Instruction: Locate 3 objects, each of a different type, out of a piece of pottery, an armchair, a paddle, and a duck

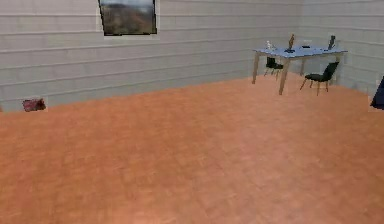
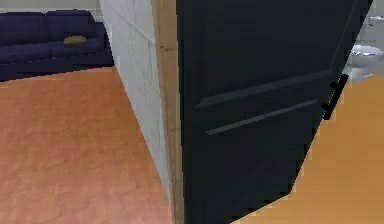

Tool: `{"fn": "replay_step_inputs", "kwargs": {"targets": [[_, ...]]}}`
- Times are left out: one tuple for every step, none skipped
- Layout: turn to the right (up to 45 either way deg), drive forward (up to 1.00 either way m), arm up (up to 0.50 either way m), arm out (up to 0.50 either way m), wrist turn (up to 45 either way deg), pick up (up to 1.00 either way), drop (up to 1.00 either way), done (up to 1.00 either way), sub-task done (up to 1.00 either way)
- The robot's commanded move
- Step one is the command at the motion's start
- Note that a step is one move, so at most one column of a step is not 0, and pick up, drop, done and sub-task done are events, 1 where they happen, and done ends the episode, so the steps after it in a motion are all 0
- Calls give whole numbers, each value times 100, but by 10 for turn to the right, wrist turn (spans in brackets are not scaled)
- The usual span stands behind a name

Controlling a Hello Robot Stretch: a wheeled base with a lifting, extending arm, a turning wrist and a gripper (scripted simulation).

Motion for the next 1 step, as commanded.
{"fn": "replay_step_inputs", "kwargs": {"targets": [[150, 0, 0, 0, 0, 0, 0, 0, 0]]}}
